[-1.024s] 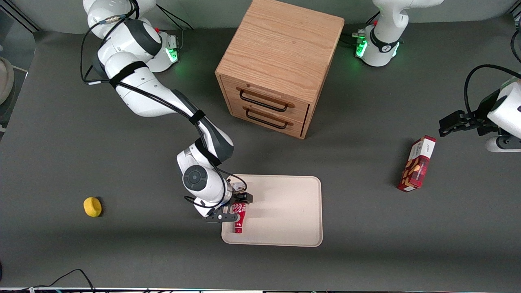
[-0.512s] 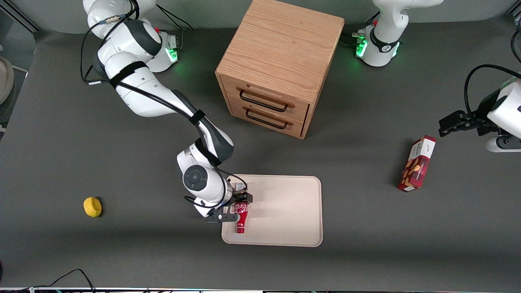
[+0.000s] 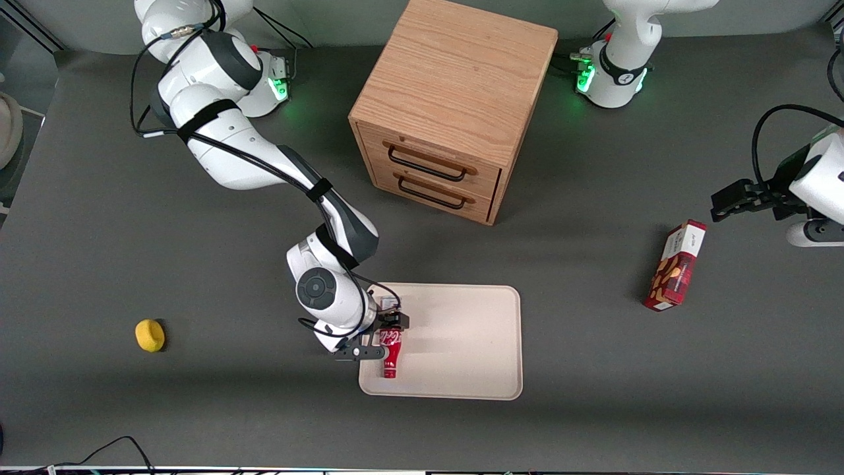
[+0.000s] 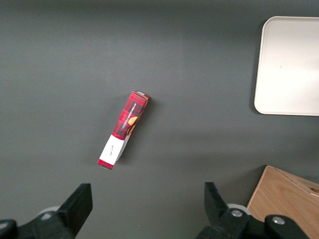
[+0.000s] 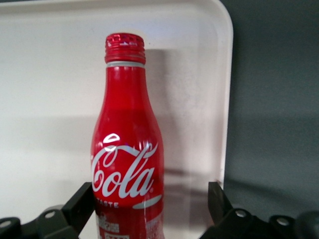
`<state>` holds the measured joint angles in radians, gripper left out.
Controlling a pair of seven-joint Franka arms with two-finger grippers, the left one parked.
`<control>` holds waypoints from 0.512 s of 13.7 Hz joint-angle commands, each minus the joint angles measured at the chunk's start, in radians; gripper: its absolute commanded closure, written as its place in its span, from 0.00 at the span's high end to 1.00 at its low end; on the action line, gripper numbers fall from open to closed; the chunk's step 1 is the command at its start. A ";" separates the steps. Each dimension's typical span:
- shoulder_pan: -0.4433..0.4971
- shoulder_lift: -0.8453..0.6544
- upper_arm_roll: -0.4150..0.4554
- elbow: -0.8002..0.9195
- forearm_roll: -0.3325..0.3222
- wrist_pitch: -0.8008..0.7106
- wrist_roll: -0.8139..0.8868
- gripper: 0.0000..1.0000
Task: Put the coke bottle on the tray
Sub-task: 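Lower the bottle onto the tray and open the right gripper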
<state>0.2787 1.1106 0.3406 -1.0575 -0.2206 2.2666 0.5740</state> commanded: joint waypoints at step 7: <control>-0.038 -0.320 0.015 -0.022 -0.022 -0.233 0.015 1.00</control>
<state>0.2686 0.9034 0.3487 -1.0298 -0.2220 2.1288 0.5740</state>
